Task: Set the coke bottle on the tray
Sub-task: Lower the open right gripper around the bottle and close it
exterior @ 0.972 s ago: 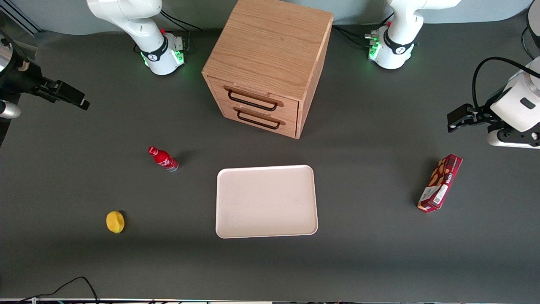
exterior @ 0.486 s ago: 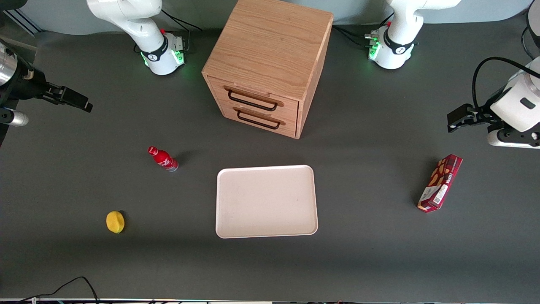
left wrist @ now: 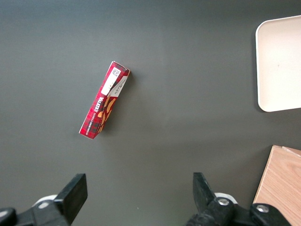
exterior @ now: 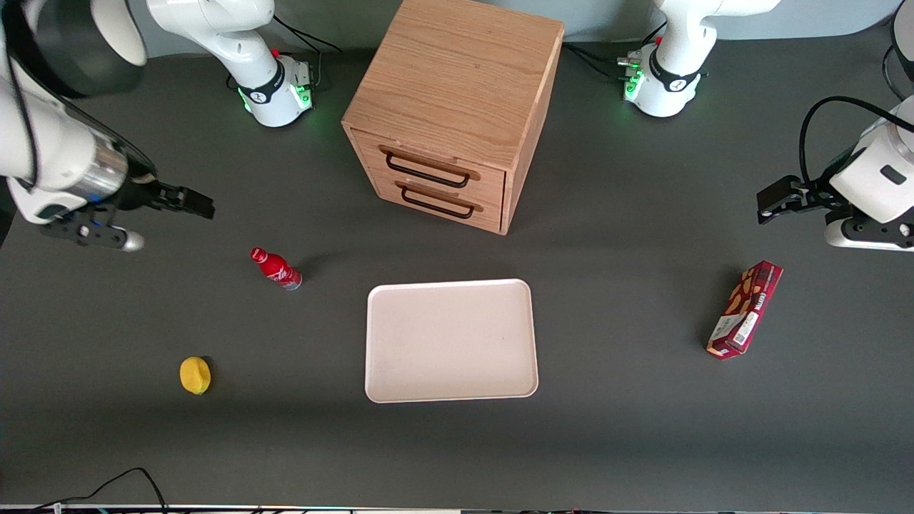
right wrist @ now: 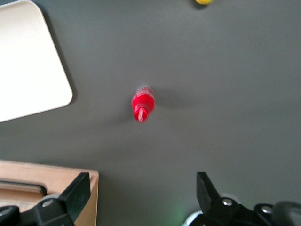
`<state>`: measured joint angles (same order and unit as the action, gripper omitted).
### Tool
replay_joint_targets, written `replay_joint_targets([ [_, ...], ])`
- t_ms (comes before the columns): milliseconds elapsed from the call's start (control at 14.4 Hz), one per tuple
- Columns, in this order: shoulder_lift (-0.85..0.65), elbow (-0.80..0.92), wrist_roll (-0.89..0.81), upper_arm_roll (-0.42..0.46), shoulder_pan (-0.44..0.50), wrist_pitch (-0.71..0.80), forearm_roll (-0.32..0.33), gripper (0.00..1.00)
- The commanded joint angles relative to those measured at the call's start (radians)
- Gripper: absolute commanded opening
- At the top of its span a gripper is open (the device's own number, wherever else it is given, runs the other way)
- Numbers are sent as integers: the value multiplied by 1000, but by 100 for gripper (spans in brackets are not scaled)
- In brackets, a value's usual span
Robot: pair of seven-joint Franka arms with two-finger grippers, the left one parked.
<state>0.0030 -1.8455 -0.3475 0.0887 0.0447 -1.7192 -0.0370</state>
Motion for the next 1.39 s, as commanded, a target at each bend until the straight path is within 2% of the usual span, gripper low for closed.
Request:
replay_joint_targets([
  [0,-23,-246,-7,2,6,-292,15,100],
  [208,18,-375,-25,6,6,-517,17,100],
  [347,44,-406,-25,8,6,-583,17,100],
  [417,54,-409,-36,9,6,-589,17,97],
  [486,55,-420,-53,14,7,-599,17,89],
  [556,57,-428,-65,28,6,-609,17,76],
  [625,57,-435,-71,34,6,-617,17,59],
  [764,54,-440,-68,36,6,-617,19,14],
  [833,52,-439,-68,36,6,-617,20,0],
  [1181,28,-420,-56,36,6,-581,22,0],
  [1319,5,-317,-54,36,6,-425,23,0],
])
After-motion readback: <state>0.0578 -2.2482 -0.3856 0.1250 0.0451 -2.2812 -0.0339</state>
